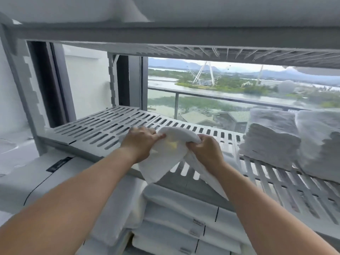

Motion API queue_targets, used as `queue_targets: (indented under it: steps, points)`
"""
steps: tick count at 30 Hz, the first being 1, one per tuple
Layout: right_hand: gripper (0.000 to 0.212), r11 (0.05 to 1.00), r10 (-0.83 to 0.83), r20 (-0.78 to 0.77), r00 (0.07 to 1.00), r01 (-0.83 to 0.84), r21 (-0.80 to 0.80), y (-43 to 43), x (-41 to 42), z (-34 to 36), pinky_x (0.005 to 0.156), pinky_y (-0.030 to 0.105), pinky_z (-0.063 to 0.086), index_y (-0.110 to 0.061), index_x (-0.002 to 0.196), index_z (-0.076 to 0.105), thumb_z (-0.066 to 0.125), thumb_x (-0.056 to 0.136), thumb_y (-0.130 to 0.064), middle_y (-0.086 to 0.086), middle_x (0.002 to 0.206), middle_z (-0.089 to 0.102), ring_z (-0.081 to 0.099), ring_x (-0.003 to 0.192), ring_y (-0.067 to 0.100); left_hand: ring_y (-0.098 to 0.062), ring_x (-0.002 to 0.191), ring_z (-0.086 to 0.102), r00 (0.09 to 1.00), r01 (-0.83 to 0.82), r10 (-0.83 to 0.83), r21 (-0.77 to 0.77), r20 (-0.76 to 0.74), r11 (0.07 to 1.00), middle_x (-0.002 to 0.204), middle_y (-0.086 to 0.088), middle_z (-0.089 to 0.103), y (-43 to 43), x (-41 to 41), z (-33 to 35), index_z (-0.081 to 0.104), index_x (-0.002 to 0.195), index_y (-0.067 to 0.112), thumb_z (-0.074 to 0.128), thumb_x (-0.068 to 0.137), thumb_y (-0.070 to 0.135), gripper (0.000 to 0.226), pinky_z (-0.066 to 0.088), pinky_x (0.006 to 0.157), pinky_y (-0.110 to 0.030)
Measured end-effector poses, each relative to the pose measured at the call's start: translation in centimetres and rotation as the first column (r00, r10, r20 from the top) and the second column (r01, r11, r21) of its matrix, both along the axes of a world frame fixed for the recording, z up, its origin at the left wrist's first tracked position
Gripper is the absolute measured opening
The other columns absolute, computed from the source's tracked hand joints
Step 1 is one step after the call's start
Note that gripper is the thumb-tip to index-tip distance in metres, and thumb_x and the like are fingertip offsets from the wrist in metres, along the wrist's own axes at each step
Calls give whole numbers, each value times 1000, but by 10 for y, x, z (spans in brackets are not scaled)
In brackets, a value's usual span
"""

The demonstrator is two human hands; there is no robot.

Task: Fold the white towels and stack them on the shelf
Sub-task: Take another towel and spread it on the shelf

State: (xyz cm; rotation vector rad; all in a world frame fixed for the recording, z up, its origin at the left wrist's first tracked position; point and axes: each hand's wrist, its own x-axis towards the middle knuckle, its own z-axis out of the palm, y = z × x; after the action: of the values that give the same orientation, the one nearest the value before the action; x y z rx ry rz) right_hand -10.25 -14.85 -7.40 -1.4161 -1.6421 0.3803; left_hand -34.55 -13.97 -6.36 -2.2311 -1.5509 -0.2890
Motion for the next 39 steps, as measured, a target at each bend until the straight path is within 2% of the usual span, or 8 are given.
queue_targets:
  steps: [5,10,21,23,25,28,34,39]
  points:
    - [46,1000,-7,-12,1000,6,-29,35,-26,3,49,30,29,-34,47,57,61,89,-52,-14,36,44,39,45,10,-27,128,45,1000,-29,29,155,3,987,136,4,54,39,-32,-11,32,153,40,34,90,2,73,15,119,-54]
    - [44,957,107,-6,994,-104,-270,73,-26,27,58,31,43,-9,67,67,70,83,-50,0,58,65,59,59,20,-26,120,53,997,19,-33,211,67,977,123,4,64,71,-51,-17,49,144,39,40,91,-2,68,24,115,-48]
    - [37,382,565,-235,791,-504,-774,166,8,83,76,43,61,-7,104,76,88,73,-24,19,113,73,72,102,34,-29,101,61,978,83,-109,154,175,985,86,1,71,168,-57,16,76,101,27,54,89,5,34,29,96,-35]
    - [39,443,511,-179,841,-436,-783,186,8,82,79,47,61,-3,111,72,84,77,-16,20,113,72,73,99,34,-31,102,59,981,14,-54,209,188,978,91,-2,70,189,-52,21,75,106,27,55,84,0,40,31,97,-37]
    - [36,735,379,246,892,-129,-665,205,8,77,81,48,61,-5,116,69,78,82,-13,16,110,73,73,92,31,-33,102,58,981,-97,42,287,189,953,102,-7,66,204,-44,14,70,116,23,54,81,-2,45,35,94,-42]
    - [35,947,124,697,706,127,-296,218,3,69,83,36,60,-8,116,72,72,87,-27,9,107,74,71,92,25,-29,91,62,976,-56,-9,290,218,955,100,-6,65,210,-33,-10,67,108,19,60,86,8,26,47,77,-41]
    - [59,846,316,788,529,219,-486,207,-27,76,74,28,44,-8,94,68,72,77,-64,4,83,68,61,75,22,-12,78,61,970,163,-139,-111,197,980,82,15,59,220,-28,-33,60,86,31,53,95,53,24,45,63,-28]
    - [79,740,404,790,461,342,-579,200,-49,55,89,30,50,-14,133,60,82,70,-56,4,125,65,65,107,24,-5,92,58,969,240,-246,-336,25,911,99,20,64,222,-38,-14,69,103,39,44,75,84,59,48,76,-29]
